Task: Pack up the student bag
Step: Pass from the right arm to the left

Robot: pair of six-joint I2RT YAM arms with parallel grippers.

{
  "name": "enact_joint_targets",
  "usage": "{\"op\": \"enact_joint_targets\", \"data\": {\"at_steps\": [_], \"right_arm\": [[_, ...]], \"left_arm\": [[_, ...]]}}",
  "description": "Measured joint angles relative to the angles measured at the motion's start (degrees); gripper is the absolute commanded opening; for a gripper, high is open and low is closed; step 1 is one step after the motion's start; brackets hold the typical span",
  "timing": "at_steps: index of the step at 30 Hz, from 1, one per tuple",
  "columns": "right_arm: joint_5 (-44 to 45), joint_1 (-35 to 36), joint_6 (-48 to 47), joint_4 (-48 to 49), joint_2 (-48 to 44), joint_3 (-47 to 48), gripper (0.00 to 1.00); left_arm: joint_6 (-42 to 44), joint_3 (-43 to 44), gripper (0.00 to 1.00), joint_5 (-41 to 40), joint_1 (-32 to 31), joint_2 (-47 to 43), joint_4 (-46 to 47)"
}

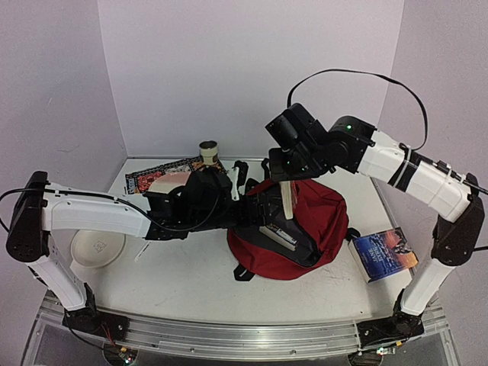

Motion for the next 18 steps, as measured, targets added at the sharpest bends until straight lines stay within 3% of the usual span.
{"op": "enact_joint_targets", "data": {"at_steps": [12, 18], "right_arm": [[-3.0, 0.1, 1.7, 2.0, 3.3, 0.0, 0.00], [-3.6, 0.1, 2.8, 2.7, 3.4, 0.2, 0.00]], "left_arm": [[3.0, 3.1, 0.98, -10.3, -1.4, 3.9, 1.6], [3.1, 3.3, 0.91, -16.1, -3.6, 6.0, 4.5]]}}
